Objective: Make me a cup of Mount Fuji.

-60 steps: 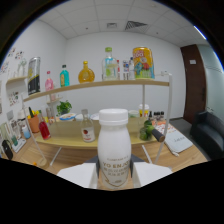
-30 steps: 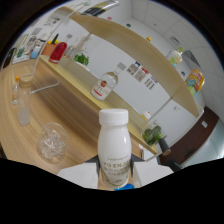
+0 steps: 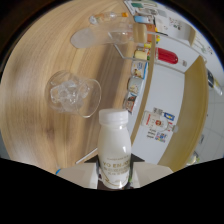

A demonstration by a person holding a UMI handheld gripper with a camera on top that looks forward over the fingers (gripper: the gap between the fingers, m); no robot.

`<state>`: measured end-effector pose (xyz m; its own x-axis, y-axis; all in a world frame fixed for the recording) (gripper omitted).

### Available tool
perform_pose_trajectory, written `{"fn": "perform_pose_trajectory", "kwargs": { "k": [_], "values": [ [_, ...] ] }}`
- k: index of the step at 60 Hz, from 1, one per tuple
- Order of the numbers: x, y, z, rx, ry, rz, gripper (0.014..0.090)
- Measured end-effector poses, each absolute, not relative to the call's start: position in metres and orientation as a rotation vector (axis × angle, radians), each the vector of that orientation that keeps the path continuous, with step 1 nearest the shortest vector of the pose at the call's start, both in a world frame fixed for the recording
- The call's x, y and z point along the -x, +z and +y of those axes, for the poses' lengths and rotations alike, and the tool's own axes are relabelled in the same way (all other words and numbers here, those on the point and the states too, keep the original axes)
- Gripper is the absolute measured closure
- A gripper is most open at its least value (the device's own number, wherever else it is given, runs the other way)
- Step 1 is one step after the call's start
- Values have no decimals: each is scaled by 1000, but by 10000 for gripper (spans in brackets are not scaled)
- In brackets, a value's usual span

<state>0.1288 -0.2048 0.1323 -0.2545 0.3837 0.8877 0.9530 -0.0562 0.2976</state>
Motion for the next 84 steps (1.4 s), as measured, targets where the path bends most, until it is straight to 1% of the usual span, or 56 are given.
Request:
{"fn": "perform_pose_trajectory", "kwargs": {
  "k": [5, 14, 20, 25, 30, 32, 39, 43, 47, 54, 62, 72, 84],
  "values": [
    [-123, 136, -203, 1340, -1378, -1745, 572],
    [-114, 131, -205, 1315, -1380, -1793, 571],
    [-113, 131, -206, 1343, -1359, -1764, 573],
    [-112, 136, -208, 1404, -1302, -1677, 570],
    [-111, 149, -211, 1489, -1187, -1522, 571],
    [-109, 152, -214, 1544, -1100, -1447, 571],
    [-109, 177, -219, 1688, -806, -1073, 569],
    [-108, 188, -223, 1730, -612, -860, 564],
    [-109, 191, -225, 1774, -418, -646, 566],
    [-120, 169, -225, 1857, -191, -359, 566],
    [-130, 126, -218, 1924, -43, -172, 566],
    [-137, 83, -204, 1968, 43, -45, 567],
    [-142, 57, -195, 2012, 84, -17, 566]
  ]
}}
